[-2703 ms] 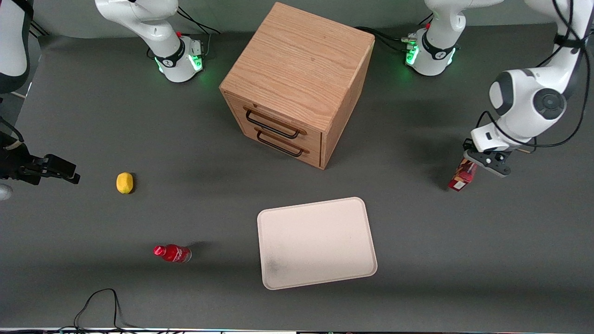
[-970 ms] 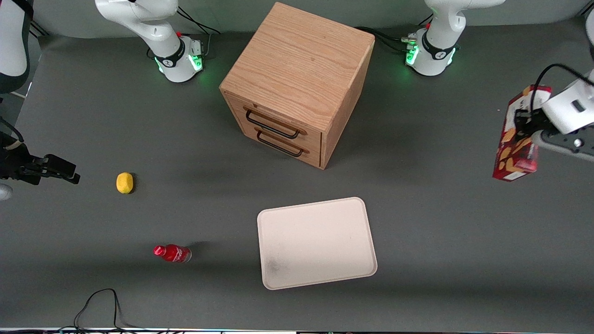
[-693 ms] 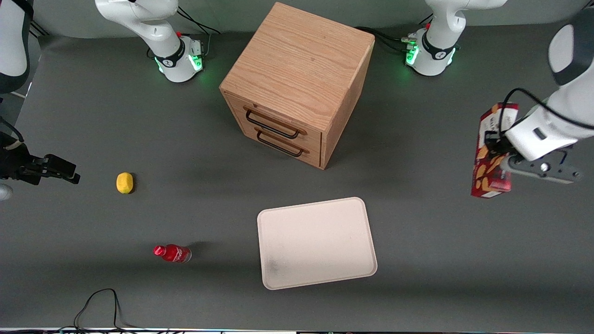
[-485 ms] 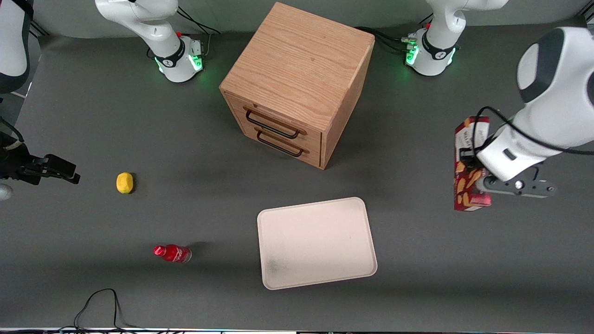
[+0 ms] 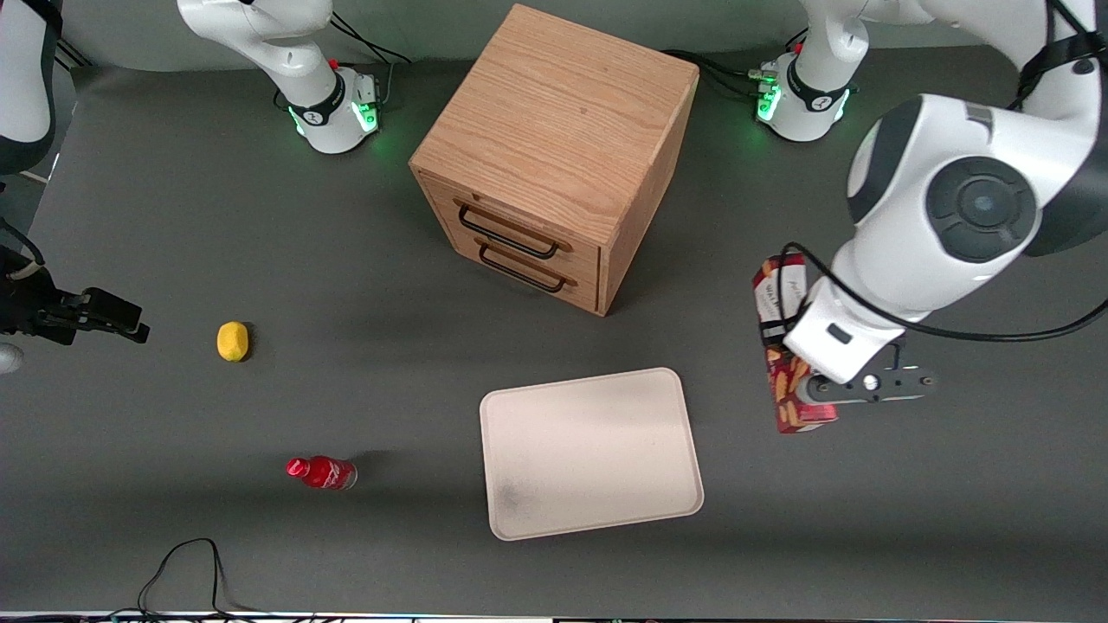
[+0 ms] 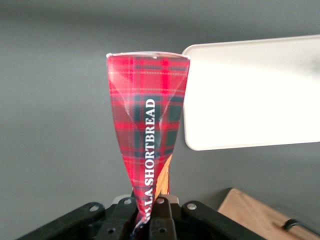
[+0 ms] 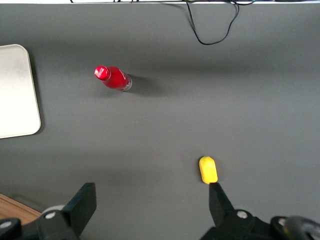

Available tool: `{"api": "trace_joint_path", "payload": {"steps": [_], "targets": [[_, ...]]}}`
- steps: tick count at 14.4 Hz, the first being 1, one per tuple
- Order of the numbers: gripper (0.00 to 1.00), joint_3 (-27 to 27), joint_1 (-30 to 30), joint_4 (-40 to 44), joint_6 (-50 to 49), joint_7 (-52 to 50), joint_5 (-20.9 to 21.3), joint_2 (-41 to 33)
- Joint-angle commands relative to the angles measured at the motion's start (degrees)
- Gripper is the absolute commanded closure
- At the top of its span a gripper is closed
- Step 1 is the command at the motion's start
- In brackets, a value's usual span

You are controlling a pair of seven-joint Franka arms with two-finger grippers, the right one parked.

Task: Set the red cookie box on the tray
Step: 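Carry the held box with the left gripper over the white tray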

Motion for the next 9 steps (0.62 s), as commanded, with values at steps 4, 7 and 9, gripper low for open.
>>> {"api": "trace_joint_path", "payload": {"steps": [4, 7, 9], "targets": [[1.00, -0.56, -4.13, 10.19, 3.58, -9.71, -0.87, 7.48], [1.00, -0.91, -4.22, 10.11, 3.76, -9.98, -0.69, 8.36], [1.00, -0.83, -4.13, 9.15, 5.24, -9.64, -0.60, 9.50]]}}
